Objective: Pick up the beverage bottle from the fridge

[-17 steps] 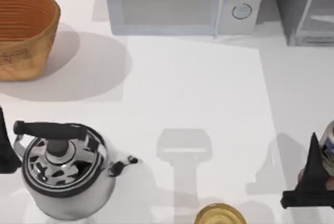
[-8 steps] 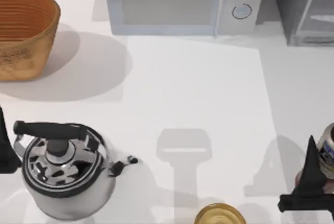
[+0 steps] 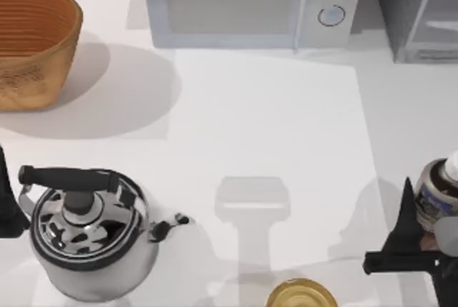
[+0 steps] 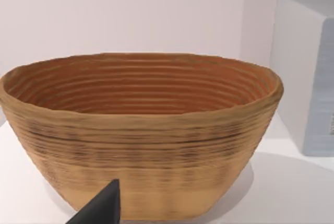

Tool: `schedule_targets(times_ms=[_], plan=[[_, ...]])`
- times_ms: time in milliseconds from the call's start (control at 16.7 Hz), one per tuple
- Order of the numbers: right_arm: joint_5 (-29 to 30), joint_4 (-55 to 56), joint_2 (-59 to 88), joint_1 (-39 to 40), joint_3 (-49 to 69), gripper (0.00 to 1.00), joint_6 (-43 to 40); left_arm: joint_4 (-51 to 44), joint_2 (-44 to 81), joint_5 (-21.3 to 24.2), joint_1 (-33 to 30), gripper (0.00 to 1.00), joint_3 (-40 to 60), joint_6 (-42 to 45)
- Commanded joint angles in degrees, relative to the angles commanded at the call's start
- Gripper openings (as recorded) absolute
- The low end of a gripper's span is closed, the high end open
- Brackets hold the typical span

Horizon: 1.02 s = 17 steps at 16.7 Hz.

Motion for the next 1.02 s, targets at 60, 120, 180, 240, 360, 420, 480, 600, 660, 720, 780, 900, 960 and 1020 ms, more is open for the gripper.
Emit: schedule_targets(times_ms=[60,120,180,240,360,420,480,600,660,720,780,900,960,1020], plan=[[-1.6,4.83,4.48,-1.63,-0.04,0.0,0.01,0.0,0.0,0.0,0.0,1.0,0.0,0.0],[-3.21,9.27,8.63,-3.26,-0.06,0.0,0.03,0.0,0.0,0.0,0.0,1.0,0.0,0.0],[-4.79,13.14,12.32,-4.87,-0.07,0.0,0.05,0.0,0.0,0.0,0.0,1.0,0.0,0.0],[-6.28,16.41,15.47,-6.38,-0.05,0.0,0.08,0.0,0.0,0.0,0.0,1.0,0.0,0.0],[-8.73,21.15,20.04,-8.87,0.01,0.0,0.11,0.0,0.0,0.0,0.0,1.0,0.0,0.0],[-9.56,22.58,21.41,-9.72,0.04,0.0,0.12,0.0,0.0,0.0,0.0,1.0,0.0,0.0],[-10.1,23.43,22.23,-10.26,0.06,0.0,0.13,0.0,0.0,0.0,0.0,1.0,0.0,0.0],[-10.24,23.65,22.44,-10.39,0.07,0.0,0.13,0.0,0.0,0.0,0.0,1.0,0.0,0.0],[-10.24,23.65,22.44,-10.39,0.07,0.0,0.13,0.0,0.0,0.0,0.0,1.0,0.0,0.0],[-10.24,23.65,22.44,-10.39,0.07,0.0,0.13,0.0,0.0,0.0,0.0,1.0,0.0,0.0],[-10.24,23.65,22.44,-10.39,0.07,0.08,0.13,0.0,0.0,0.0,0.0,1.0,0.0,0.0],[-10.24,23.65,22.44,-10.39,0.07,0.23,0.13,0.0,0.0,0.0,0.0,1.0,0.0,0.0],[-10.24,23.65,22.44,-10.39,0.07,0.3,0.13,0.0,0.0,0.0,0.0,1.0,0.0,0.0],[-10.24,23.65,22.44,-10.39,0.07,0.38,0.13,0.0,0.0,0.0,0.0,1.0,0.0,0.0]])
